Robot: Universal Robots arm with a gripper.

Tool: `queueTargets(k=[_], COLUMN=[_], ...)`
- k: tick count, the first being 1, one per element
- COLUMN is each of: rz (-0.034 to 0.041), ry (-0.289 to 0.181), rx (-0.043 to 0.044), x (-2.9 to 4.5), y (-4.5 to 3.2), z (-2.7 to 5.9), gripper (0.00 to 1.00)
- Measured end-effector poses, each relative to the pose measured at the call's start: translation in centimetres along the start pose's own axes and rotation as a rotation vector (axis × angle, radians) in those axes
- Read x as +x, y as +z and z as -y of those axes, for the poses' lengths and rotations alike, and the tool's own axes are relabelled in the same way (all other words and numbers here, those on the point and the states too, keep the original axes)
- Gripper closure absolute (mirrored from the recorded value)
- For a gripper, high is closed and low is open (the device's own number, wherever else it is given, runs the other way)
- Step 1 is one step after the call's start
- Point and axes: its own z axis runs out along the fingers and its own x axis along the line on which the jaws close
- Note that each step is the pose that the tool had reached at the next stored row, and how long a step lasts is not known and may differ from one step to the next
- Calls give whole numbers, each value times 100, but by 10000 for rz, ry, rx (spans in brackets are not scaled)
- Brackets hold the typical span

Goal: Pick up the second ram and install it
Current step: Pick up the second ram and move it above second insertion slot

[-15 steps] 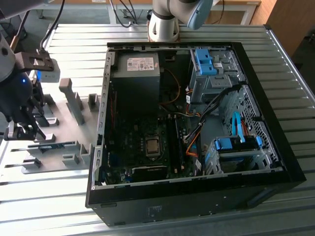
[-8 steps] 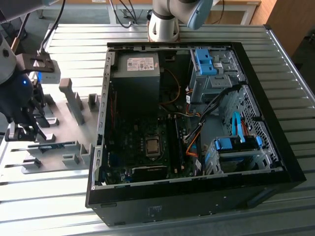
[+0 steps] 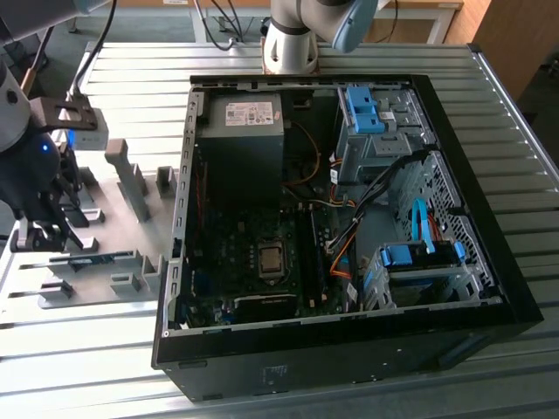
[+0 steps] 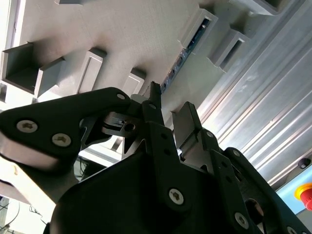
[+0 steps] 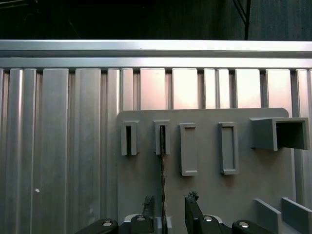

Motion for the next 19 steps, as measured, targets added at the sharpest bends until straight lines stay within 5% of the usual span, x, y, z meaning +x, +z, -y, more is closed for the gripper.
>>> queueTargets(k=[19], rz=[0], ry=[0], rx=[0], x=[2], y=[49], z=[2], gripper=[62])
